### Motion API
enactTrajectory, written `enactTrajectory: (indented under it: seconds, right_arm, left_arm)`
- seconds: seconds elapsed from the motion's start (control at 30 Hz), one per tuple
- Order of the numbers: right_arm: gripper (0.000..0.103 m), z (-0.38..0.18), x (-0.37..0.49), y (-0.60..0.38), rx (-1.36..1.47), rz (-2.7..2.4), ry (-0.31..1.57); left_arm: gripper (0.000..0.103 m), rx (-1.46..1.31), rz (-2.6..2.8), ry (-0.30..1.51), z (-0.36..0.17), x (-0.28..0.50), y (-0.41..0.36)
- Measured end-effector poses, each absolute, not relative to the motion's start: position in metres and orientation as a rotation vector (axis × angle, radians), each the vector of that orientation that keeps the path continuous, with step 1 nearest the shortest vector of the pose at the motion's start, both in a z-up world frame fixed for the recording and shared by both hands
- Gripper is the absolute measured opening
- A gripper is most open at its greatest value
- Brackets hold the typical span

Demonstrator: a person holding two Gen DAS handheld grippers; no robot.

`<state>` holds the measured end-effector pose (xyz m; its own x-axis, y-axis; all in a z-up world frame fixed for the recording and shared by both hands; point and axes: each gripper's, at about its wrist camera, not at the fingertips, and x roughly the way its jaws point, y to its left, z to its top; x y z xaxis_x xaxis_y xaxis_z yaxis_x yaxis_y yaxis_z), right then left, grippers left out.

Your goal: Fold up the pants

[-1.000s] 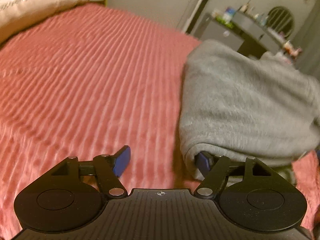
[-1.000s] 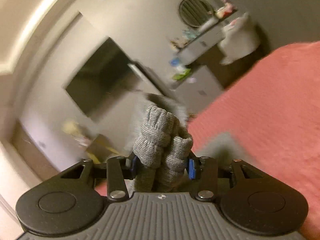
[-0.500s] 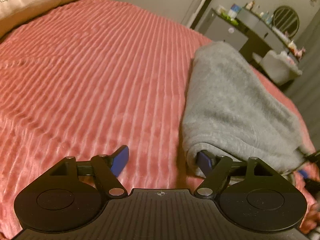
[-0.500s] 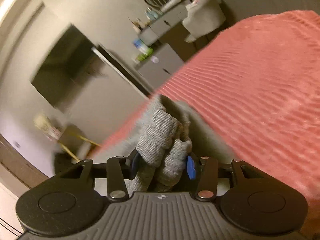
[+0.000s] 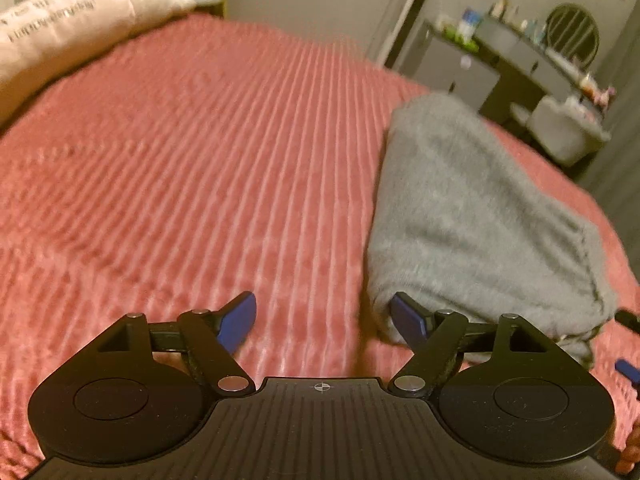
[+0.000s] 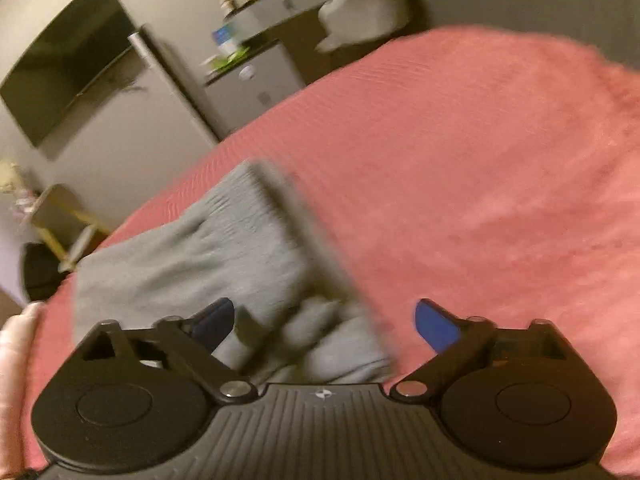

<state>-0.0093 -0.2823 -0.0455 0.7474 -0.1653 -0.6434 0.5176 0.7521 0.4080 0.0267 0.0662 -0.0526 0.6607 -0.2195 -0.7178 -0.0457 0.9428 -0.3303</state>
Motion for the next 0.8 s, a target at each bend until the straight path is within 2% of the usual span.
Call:
enactTrajectory:
  seconds: [0.1, 0.23, 0.3, 0.33, 0.37, 0.47, 0.53, 0.6, 0.67, 0.7, 0.8]
  right_arm:
    - [0.096, -0.041, -0.027, -0.293, 0.59, -0.412, 0.587]
    - [0.084, -0.04, -0.027, -0.286, 0.571, -0.363, 0.563]
    - [0.069, -0.038, -0.02, -0.27, 0.533, -0.319, 0.533]
    - [0.055, -0.035, -0.018, -0.261, 0.507, -0.296, 0.507]
    - [0.045, -0.031, -0.017, -0.253, 0.479, -0.28, 0.48]
    - [0.044, -0.024, -0.014, -0.229, 0.349, -0.244, 0.406]
    - [0.044, -0.029, -0.004, -0.222, 0.275, -0.24, 0.45]
    - [0.046, -0.042, 0.01, -0.232, 0.322, -0.268, 0.546]
    - [0.061, -0.053, 0.015, -0.249, 0.432, -0.288, 0.586]
    - [0.061, -0.06, 0.015, -0.259, 0.508, -0.274, 0.593]
    - [0.07, -0.071, 0.014, -0.269, 0.599, -0.27, 0.586]
  left_arm:
    - [0.087, -0.344, -0.092, 0.763, -0.038, 0.02, 0.067]
    - [0.087, -0.222, -0.126, 0.724, -0.024, 0.04, 0.043]
    - [0.086, -0.171, -0.142, 0.701, -0.019, 0.051, 0.027]
    - [0.086, -0.146, -0.145, 0.686, -0.016, 0.058, 0.018]
    - [0.085, -0.128, -0.149, 0.673, -0.015, 0.064, 0.011]
    - [0.084, -0.048, -0.179, 0.658, -0.016, 0.084, -0.014]
    - [0.08, 0.039, -0.173, 0.649, -0.02, 0.098, -0.03]
    - [0.079, 0.11, -0.151, 0.65, -0.026, 0.117, -0.046]
    - [0.079, 0.127, -0.139, 0.659, -0.031, 0.137, -0.055]
    - [0.079, 0.129, -0.13, 0.667, -0.034, 0.144, -0.057]
    - [0.079, 0.174, -0.087, 0.683, -0.045, 0.173, -0.062]
